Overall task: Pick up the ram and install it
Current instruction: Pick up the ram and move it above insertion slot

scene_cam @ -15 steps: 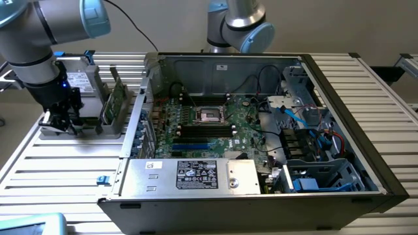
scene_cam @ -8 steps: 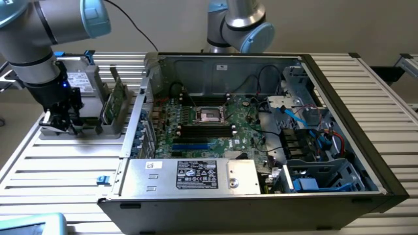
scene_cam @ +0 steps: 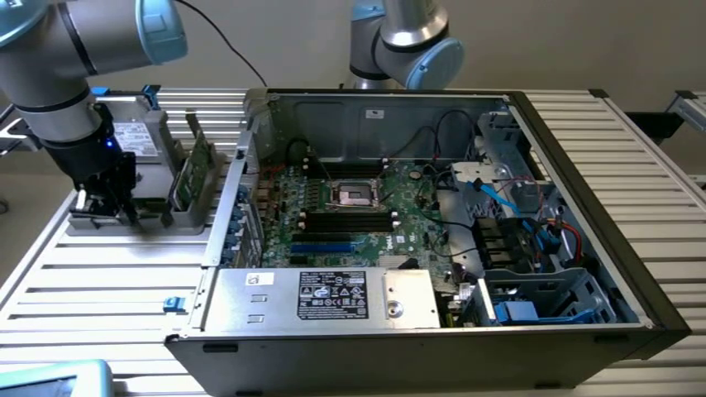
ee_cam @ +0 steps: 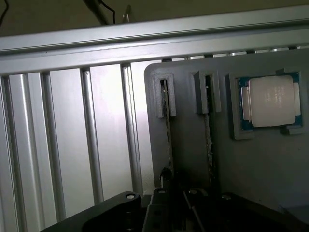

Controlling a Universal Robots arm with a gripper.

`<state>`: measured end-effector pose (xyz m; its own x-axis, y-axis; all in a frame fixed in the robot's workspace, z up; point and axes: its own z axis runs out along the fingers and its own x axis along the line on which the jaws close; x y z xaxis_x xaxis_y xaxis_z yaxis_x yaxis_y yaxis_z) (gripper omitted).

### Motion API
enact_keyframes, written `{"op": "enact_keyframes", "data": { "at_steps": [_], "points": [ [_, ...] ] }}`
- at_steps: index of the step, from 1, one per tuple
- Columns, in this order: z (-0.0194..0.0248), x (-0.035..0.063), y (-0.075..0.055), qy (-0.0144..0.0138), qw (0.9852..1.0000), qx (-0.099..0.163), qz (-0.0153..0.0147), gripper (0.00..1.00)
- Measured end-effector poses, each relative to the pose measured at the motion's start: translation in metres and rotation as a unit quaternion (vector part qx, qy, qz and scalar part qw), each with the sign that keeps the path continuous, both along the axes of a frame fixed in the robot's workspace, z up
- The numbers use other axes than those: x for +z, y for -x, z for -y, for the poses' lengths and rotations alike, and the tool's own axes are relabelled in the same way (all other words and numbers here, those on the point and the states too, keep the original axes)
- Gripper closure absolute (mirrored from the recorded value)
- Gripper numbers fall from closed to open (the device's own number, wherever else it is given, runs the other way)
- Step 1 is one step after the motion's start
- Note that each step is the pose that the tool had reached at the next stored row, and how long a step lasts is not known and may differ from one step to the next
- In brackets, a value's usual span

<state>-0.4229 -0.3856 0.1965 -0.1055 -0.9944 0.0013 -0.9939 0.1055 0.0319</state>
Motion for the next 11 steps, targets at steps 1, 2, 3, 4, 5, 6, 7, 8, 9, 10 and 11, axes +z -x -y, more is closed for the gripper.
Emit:
{"op": "enact_keyframes", "data": {
  "at_steps": [1, 2, 3, 4, 5, 6, 7, 8, 9, 10, 11],
  "points": [
    [0.0, 0.0, 0.0, 0.0, 1.0, 0.0, 0.0001, 0.85],
    [0.0, 0.0, 0.0, 0.0, 1.0, 0.0, 0.0002, 0.85],
    [0.0, 0.0004, 0.0, 0.0, 1.0, 0.001, 0.0004, 0.85],
    [0.0, 0.0013, 0.0, 0.0, 1.0, 0.002, 0.0007, 0.85],
    [0.0, 0.0035, 0.0, 0.0, 1.0, 0.003, 0.0009, 0.85],
    [0.0, 0.0058, 0.0, 0.0, 1.0, 0.005, 0.0009, 0.85],
    [0.0, 0.0083, 0.0, 0.0, 1.0, 0.007, 0.001, 0.85],
    [0.0, 0.0107, 0.0, -0.0001, 1.0, 0.009, 0.001, 0.85],
    [0.0, 0.0133, 0.0, -0.0002, 0.9999, 0.011, 0.0011, 0.85],
    [0.0, 0.0158, 0.0, -0.0002, 0.9999, 0.013, 0.0012, 0.85],
    [0.0, 0.0183, 0.0, -0.0003, 0.9999, 0.015, 0.0014, 0.85]
  ]
}}
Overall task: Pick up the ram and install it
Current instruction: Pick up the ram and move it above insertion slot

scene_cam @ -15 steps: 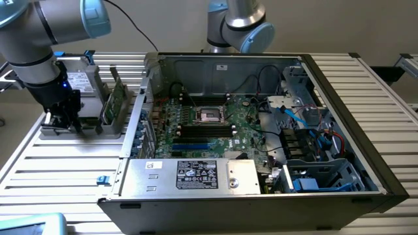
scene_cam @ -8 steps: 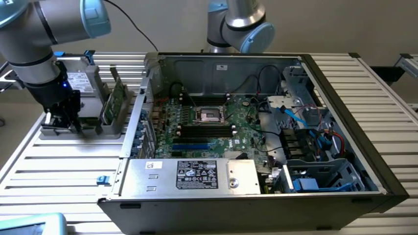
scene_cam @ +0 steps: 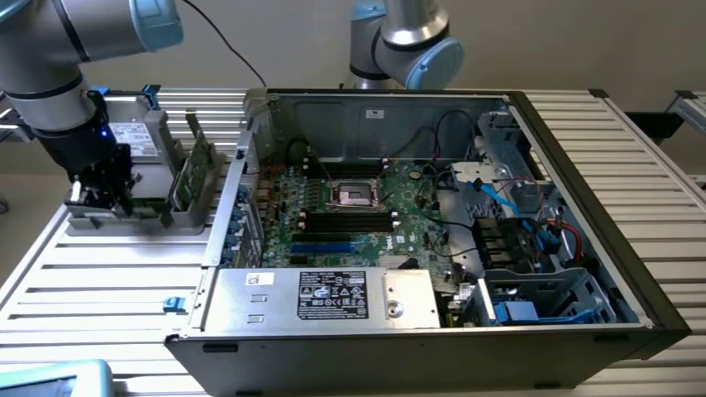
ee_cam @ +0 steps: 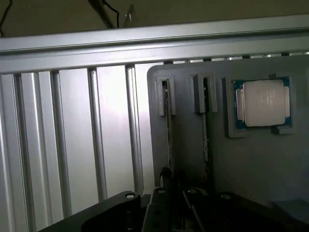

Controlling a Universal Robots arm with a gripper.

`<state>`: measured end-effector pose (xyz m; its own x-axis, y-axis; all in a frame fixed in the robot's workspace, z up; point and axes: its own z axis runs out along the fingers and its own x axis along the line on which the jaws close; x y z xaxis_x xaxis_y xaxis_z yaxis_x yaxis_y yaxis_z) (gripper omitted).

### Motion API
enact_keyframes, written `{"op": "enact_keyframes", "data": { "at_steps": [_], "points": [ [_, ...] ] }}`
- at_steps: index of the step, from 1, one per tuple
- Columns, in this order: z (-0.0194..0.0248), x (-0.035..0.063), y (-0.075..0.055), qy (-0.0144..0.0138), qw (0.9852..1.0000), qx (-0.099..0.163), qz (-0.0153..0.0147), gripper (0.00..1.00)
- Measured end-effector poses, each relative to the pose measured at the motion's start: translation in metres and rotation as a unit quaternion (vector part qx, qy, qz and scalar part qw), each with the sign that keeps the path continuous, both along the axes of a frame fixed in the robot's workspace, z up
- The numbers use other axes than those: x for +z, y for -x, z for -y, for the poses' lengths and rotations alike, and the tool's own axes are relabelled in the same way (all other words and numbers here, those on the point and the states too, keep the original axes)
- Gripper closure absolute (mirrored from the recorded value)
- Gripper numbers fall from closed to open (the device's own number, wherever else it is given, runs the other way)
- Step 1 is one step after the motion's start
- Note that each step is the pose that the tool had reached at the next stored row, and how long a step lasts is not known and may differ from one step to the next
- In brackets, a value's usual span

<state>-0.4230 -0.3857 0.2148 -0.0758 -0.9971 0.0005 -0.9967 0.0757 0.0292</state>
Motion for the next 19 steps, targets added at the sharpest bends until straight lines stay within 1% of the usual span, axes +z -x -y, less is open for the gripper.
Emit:
{"op": "enact_keyframes", "data": {
  "at_steps": [11, 16, 19],
  "points": [
    [0.0, 0.025, 0.0, -0.0002, 0.9996, 0.027, 0.0004, 0.85],
    [0.0, 0.0392, 0.0, -0.0003, 0.9992, 0.04, 0.0009, 0.85],
    [0.0, 0.0415, 0.0, -0.0003, 0.999, 0.044, 0.0013, 0.85]
  ]
}}
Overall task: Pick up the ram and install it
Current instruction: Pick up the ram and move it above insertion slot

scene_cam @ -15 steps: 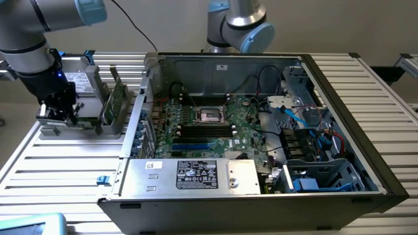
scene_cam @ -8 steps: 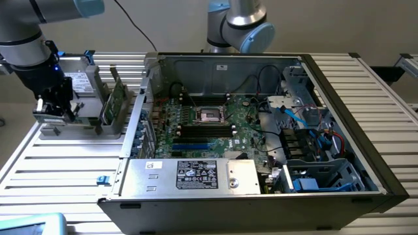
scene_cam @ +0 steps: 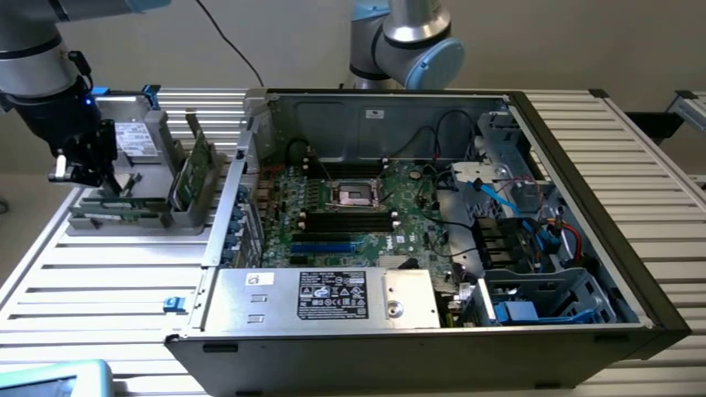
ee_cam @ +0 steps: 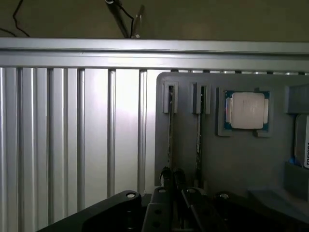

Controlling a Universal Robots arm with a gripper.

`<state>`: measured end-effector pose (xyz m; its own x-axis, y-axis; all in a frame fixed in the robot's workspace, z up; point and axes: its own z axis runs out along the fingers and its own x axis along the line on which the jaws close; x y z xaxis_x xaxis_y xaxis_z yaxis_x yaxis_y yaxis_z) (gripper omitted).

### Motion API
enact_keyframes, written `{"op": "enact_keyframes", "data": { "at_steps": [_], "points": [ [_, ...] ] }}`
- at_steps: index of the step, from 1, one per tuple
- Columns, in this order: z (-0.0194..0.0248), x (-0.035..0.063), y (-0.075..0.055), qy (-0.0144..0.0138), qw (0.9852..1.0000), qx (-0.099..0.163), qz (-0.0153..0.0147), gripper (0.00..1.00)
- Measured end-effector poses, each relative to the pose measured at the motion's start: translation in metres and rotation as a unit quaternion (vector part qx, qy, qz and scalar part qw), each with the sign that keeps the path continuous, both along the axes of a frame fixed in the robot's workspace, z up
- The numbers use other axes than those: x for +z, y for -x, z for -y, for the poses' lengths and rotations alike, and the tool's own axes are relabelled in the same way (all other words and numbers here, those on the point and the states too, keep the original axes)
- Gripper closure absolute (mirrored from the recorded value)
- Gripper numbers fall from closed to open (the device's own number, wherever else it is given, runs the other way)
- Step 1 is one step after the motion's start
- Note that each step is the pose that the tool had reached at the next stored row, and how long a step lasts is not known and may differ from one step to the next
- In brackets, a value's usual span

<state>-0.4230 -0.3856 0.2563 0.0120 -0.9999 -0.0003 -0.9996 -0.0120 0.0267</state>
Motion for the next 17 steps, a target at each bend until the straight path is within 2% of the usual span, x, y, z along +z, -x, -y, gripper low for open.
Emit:
{"op": "enact_keyframes", "data": {
  "at_steps": [5, 10, 11, 12, 13, 16, 17],
  "points": [
    [0.0, -0.0006, 0.0, 0.0001, 1.0, 0.0, -0.0002, 0.85],
    [0.0, -0.0093, -0.001, 0.0001, 1.0, 0.0, -0.0003, 0.83],
    [0.0, -0.011, -0.001, 0.0001, 1.0, 0.0, -0.0006, 0.77],
    [0.0, -0.0129, -0.001, 0.0001, 1.0, 0.0, -0.0009, 0.77],
    [0.0001, -0.0146, -0.001, 0.0001, 1.0, 0.0, -0.0013, 0.65],
    [0.0004, -0.02, -0.001, 0.0001, 1.0, 0.0, -0.0026, 0.59],
    [0.0005, -0.0218, -0.001, 0.0001, 1.0, 0.0, -0.003, 0.53]
  ]
}}
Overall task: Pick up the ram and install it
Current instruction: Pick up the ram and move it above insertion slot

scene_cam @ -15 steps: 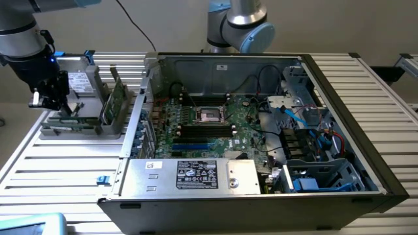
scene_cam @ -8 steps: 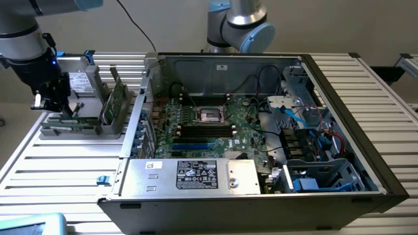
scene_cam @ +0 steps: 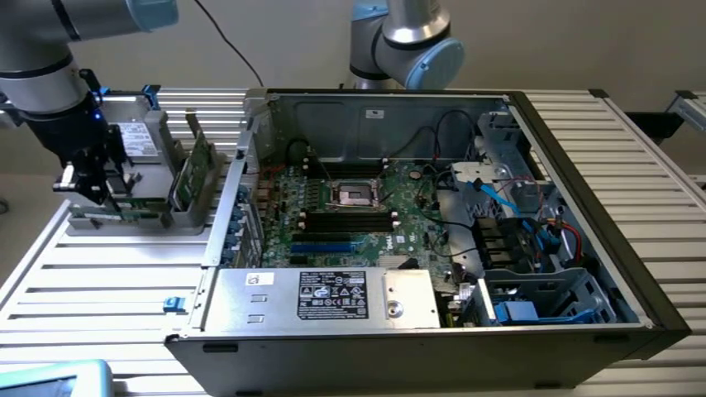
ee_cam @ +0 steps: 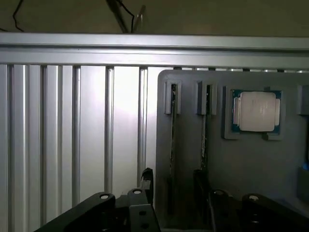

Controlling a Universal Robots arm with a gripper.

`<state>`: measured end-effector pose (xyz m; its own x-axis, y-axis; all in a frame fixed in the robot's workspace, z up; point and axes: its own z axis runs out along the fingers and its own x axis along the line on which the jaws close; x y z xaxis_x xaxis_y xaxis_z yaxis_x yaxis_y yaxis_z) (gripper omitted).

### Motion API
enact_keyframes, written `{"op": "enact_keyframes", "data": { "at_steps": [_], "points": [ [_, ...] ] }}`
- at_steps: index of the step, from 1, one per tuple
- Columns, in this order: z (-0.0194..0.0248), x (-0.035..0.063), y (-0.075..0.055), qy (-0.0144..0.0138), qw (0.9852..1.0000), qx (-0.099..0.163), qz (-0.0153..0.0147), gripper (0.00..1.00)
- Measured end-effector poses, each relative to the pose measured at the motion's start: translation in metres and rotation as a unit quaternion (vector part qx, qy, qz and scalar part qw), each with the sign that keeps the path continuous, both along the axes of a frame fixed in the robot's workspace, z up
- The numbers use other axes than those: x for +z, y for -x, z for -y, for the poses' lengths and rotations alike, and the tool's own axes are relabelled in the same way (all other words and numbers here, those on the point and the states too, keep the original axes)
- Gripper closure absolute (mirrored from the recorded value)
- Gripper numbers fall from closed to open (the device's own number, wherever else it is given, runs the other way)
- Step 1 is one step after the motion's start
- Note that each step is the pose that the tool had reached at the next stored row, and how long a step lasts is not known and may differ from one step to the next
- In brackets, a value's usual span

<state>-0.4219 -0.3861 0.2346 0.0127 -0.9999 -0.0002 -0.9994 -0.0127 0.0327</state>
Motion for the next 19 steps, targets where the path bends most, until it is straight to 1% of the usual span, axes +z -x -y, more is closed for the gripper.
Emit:
{"op": "enact_keyframes", "data": {
  "at_steps": [11, 14, 16, 19],
  "points": [
    [0.0001, -0.0201, -0.001, 0.0, 1.0, 0.0, -0.002, 0.53],
    [0.0, -0.0249, -0.002, 0.0, 1.0, 0.0, -0.0038, 0.53],
    [-0.0005, -0.027, -0.002, 0.0, 1.0, 0.0, -0.0045, 0.53],
    [-0.0007, -0.0276, -0.003, 0.0001, 1.0, 0.0, -0.0048, 0.53]
  ]
}}
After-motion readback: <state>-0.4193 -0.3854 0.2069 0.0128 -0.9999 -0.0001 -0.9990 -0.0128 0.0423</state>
